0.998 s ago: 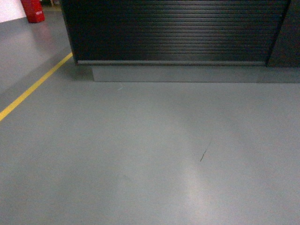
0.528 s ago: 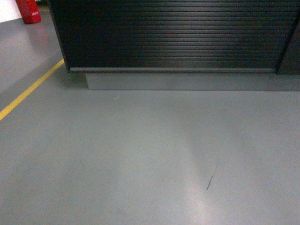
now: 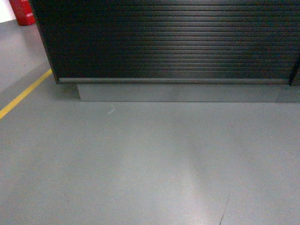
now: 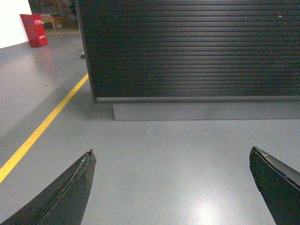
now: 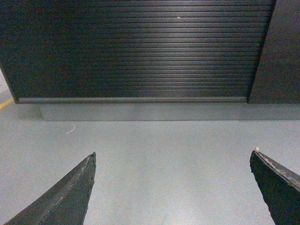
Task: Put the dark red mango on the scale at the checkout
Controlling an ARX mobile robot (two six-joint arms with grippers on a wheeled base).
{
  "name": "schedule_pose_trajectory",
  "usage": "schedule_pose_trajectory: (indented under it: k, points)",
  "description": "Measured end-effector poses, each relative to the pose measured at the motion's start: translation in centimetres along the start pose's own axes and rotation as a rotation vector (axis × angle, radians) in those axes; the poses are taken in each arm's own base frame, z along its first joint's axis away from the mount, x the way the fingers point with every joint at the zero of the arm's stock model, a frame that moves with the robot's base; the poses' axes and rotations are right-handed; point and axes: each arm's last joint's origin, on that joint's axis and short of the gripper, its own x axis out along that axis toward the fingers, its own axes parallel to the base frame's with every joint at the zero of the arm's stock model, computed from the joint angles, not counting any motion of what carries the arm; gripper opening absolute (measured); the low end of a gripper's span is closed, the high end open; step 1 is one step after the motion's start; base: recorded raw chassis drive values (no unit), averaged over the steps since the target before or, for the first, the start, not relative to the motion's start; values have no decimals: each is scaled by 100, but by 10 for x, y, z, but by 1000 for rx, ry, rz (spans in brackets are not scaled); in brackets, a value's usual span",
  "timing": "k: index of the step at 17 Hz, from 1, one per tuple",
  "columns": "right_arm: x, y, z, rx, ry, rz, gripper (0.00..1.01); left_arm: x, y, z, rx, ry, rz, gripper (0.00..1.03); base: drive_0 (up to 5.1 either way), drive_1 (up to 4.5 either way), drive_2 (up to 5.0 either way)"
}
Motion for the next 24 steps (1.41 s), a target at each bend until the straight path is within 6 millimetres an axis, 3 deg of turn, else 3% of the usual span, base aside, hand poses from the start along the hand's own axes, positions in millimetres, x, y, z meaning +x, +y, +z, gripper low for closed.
schedule_pose_trajectory:
  k: [24]
  points:
    - [0,0,0,0,-2,0,98,0,0,0,0,-3,0,98,2,403,-400]
